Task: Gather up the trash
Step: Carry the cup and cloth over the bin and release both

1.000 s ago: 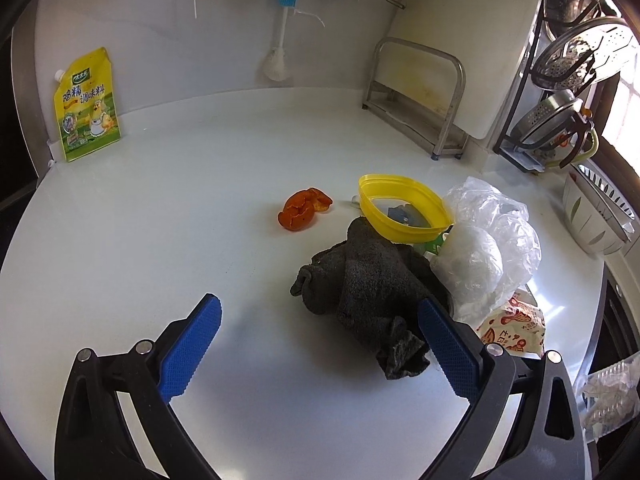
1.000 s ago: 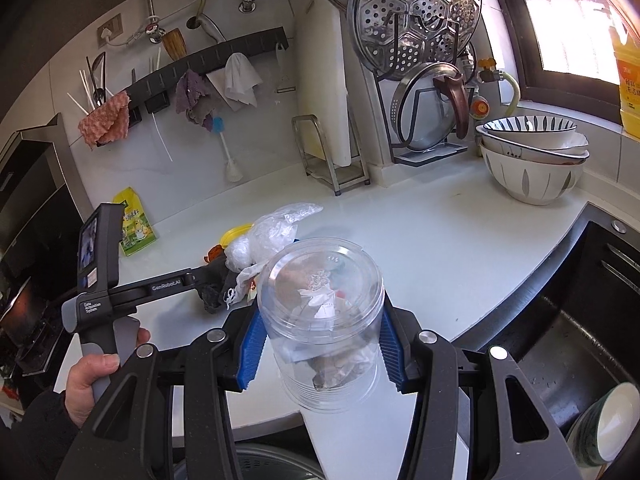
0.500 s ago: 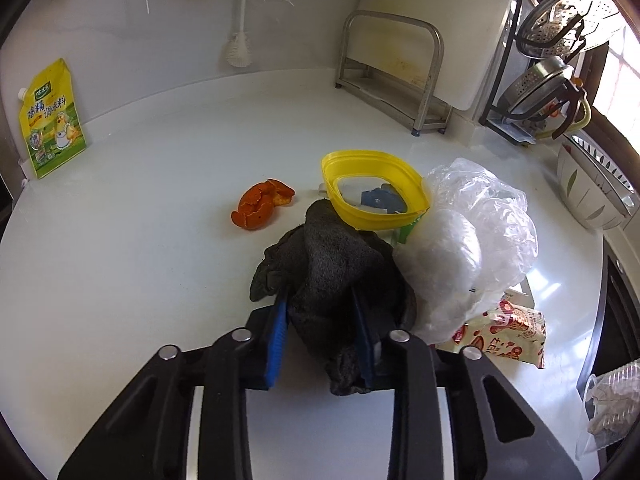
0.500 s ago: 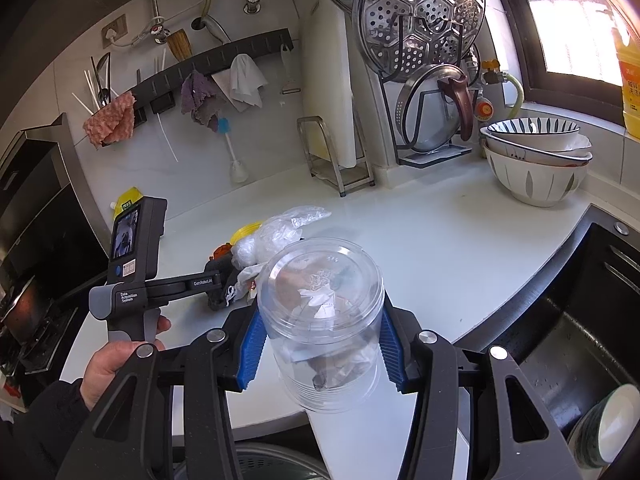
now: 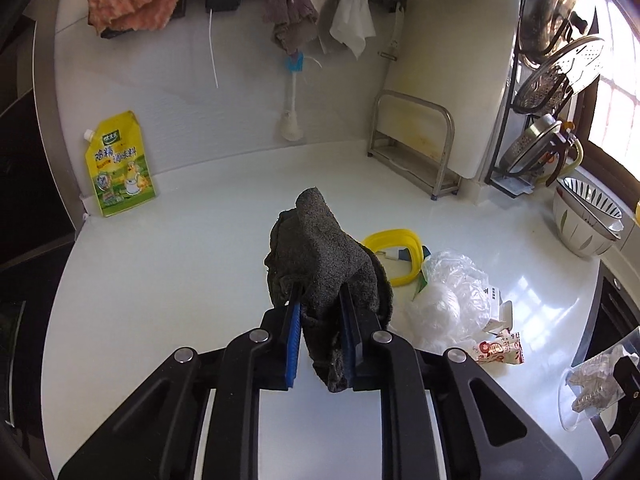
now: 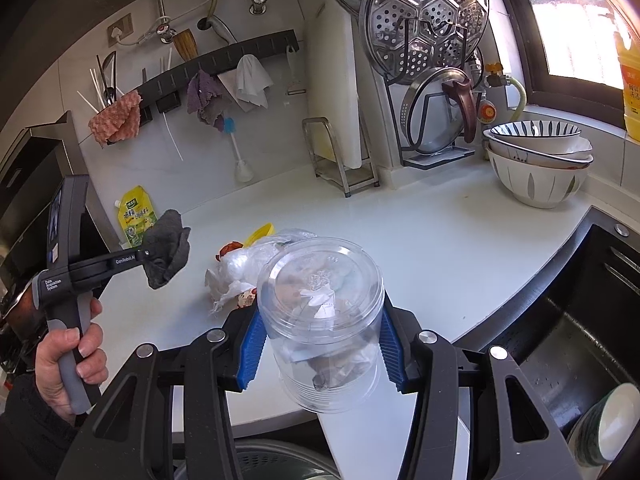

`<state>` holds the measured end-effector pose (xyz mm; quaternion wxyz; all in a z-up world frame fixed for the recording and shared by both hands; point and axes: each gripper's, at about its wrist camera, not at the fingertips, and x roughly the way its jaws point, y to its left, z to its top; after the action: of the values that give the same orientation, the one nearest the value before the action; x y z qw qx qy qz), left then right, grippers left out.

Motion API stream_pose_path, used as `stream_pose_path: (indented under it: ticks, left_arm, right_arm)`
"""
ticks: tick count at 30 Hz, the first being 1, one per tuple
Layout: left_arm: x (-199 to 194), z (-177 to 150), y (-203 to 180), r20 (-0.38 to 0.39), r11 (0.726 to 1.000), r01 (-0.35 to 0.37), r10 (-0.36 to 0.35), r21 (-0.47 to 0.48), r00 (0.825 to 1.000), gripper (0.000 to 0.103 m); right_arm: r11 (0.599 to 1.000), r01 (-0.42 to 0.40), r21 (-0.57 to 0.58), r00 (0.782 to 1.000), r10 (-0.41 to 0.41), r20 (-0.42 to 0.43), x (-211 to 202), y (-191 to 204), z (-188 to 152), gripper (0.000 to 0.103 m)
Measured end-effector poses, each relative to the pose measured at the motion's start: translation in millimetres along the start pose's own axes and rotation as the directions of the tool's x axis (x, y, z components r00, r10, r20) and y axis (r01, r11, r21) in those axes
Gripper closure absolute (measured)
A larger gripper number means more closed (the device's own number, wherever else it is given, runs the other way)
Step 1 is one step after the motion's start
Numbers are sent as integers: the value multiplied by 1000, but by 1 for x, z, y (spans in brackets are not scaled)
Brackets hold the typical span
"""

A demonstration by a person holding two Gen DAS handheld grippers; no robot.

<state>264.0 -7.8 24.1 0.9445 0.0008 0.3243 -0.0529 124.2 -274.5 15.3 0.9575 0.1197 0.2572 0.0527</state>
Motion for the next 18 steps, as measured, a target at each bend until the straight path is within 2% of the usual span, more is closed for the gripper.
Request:
stream_pose_path:
  ticks: [4, 9, 18]
  left_arm:
    - [-28, -14, -1, 18, 999, 1, -2, 46, 1000, 86]
    - [-70, -52, -13, 25, 993, 41, -44, 113, 999, 86]
    - [-150, -139, -33, -22, 968, 157, -155, 198, 988, 86]
  right_arm:
    - [1000, 6, -7, 1000, -6, 3, -14, 6, -3, 55]
    - [1000, 21, -5, 1000, -21, -5, -42, 15, -17, 55]
    - [999, 34, -8, 998, -35, -54, -106, 39, -78, 55]
